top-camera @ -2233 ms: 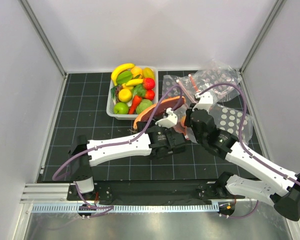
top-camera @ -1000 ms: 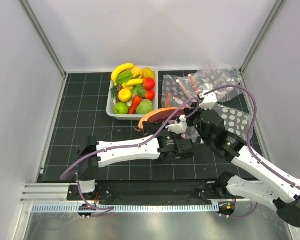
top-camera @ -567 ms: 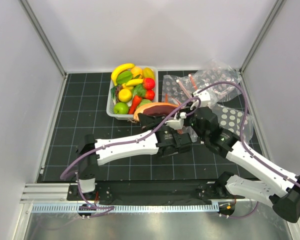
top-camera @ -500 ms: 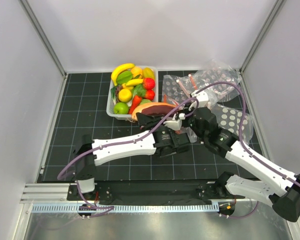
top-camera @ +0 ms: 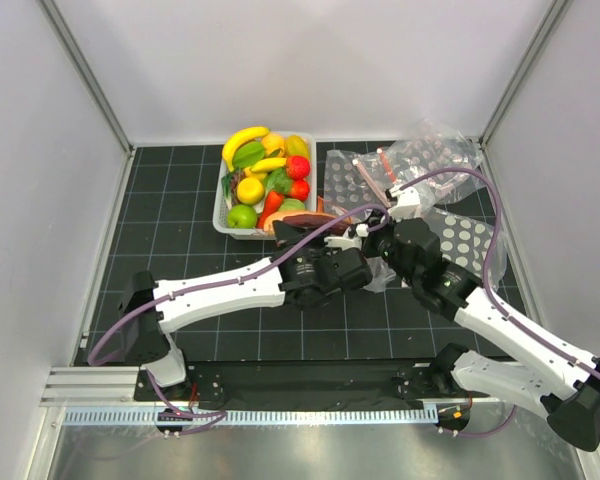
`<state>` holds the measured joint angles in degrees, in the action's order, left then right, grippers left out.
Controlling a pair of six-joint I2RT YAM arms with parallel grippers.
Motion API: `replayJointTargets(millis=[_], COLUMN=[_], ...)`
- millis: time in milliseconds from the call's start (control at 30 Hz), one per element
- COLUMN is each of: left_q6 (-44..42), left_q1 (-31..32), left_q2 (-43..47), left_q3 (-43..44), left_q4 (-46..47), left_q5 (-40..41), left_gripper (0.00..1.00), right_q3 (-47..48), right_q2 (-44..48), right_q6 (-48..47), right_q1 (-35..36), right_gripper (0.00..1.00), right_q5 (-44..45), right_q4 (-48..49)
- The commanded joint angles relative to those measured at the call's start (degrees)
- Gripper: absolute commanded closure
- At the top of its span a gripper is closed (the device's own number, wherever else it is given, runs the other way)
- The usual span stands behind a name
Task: Place the food in the zip-top bag and seal the zipper
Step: Place the fake food in the zipper food storage bag.
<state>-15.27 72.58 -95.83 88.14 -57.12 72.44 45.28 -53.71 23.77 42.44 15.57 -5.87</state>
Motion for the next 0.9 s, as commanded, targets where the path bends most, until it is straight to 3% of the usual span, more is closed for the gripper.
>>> replayJointTargets(millis=[0, 167, 200, 367, 500, 867], left_q6=[-4.33, -9.41, -10.65, -17.42, -20.4, -26.48], left_q1=[0.72, 0.37, 0.11, -0.15, -0.24, -0.33], left_q2=[-0.4, -0.5, 0.2, 8.63, 14.35, 19.46], left_q3=[1.95, 1.69, 0.56, -2.26, -5.25, -10.79], left_q4=[8.52, 11.23, 12.64, 18.97, 20.21, 20.65], left_q5=[-4.24, -5.12, -5.12, -16.26, -26.46, -36.5], left_gripper=[0.93, 0.97, 0.88, 0.81, 0.7, 0.72], right_q3=[-0.63, -0.63, -0.28, 0.34, 1.83, 3.68], right_q2=[-0.34, 0.1, 0.62, 1.07, 1.07, -0.6], right_q6=[4.7, 7.08, 7.69, 9.89, 10.95, 15.78], right_q1=[-0.51, -3.67, -4.28, -7.19, -7.98, -8.07], right_gripper=[0.99, 0.99, 0.99, 0.99, 0.99, 0.99], right_q5=[-5.2, -10.82, -11.52, -18.46, -21.98, -30.24], right_q4=[5.6, 5.6, 5.6, 4.29, 3.85, 5.34])
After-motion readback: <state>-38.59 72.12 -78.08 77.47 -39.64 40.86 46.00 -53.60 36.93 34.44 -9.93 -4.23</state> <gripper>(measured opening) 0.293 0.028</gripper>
